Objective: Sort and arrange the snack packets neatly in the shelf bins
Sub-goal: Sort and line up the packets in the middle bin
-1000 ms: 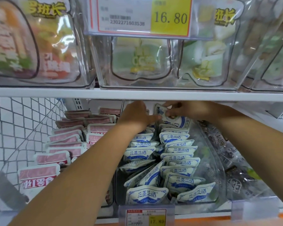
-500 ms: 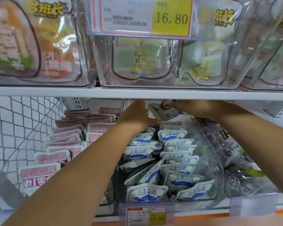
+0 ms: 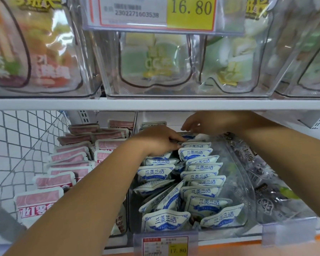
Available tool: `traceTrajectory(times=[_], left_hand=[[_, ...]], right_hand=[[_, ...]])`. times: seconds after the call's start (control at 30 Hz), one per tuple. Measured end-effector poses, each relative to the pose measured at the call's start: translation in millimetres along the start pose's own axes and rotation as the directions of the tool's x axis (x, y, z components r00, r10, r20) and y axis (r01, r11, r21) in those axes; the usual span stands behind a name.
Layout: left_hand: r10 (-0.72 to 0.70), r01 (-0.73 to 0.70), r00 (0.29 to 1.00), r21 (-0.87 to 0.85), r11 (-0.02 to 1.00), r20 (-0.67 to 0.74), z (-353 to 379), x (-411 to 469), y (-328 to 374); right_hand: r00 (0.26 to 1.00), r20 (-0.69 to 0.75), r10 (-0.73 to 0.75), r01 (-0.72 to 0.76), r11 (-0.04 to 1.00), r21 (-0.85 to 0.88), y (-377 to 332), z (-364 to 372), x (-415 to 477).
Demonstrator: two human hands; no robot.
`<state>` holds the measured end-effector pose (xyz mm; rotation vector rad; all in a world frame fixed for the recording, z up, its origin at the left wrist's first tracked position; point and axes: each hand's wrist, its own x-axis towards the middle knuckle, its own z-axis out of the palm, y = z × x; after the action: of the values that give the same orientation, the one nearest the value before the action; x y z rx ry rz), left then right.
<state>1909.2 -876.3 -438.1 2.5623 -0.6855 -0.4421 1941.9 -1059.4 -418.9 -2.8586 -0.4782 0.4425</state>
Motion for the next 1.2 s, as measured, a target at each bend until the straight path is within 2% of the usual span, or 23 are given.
traceTrajectory(times=[0.07,0.17,0.3,0.43,0.53,0.6,0.7,0.77,0.8,0.87,0.9,1.03,1.2], left_hand=[[0.002,-0.002,1.0,0.019,1.0,0.023,1.4,0.5,-0.9],[-0.003,-0.003,0.997,0.07,0.998,0.083,3.2,-0.1,-3.7],[-0.005,-0.006,0.993,0.094,0.996,0.121,1.7,-1.3,-5.4],[0.0,-0.007,0.995,0.07,0.998,0.098,1.2,-2.6,-5.7],[-0.006,0.002,0.997,0.05,0.999,0.077,1.3,-2.8,-3.1],[-0.01,0.007,0.998,0.044,0.999,0.063,1.6,-3.1,-2.2],[-0.01,0.008,0.999,0.032,0.999,0.044,1.7,-3.3,-2.0],[-0.02,0.019,0.999,0.031,0.999,0.042,1.7,-3.2,-1.4],[-0.022,0.021,0.999,0.039,0.999,0.045,1.4,-2.9,-0.9],[-0.019,0.017,0.999,0.05,0.999,0.047,1.2,-2.5,-1.1],[-0.017,0.015,0.999,0.049,0.999,0.047,1.1,-2.4,-1.8],[-0.013,0.013,1.0,0.001,1.0,0.021,2.3,0.0,-4.0],[0.006,-0.012,0.994,-0.051,0.999,-0.109,-3.0,13.2,-6.6]], right_hand=[[0.999,0.042,0.027,-0.023,0.995,-0.094,-0.5,2.1,5.7],[0.998,0.048,0.028,-0.023,0.996,-0.088,1.4,4.4,12.7],[0.997,-0.075,0.026,-0.039,0.984,-0.172,6.4,9.9,18.9],[0.985,-0.171,0.024,-0.04,0.996,-0.085,12.8,9.7,26.7],[0.995,-0.095,0.041,-0.055,0.987,-0.151,12.0,10.7,24.6],[0.995,-0.095,0.031,-0.041,0.994,-0.1,9.9,10.7,20.2],[0.985,-0.166,-0.038,0.054,0.994,0.093,8.9,4.6,8.5],[0.993,-0.104,-0.056,0.06,0.998,0.03,9.3,4.0,2.0],[0.997,-0.068,-0.039,0.035,0.997,-0.068,8.4,5.4,0.5],[0.998,-0.064,-0.011,-0.006,0.966,-0.259,4.8,8.8,2.7],[0.996,-0.084,-0.007,-0.017,0.957,-0.291,5.1,9.9,6.2],[0.978,-0.209,-0.023,-0.034,0.964,-0.263,13.8,7.9,15.4],[0.947,-0.308,-0.093,0.005,0.961,-0.277,18.0,12.3,22.6]])
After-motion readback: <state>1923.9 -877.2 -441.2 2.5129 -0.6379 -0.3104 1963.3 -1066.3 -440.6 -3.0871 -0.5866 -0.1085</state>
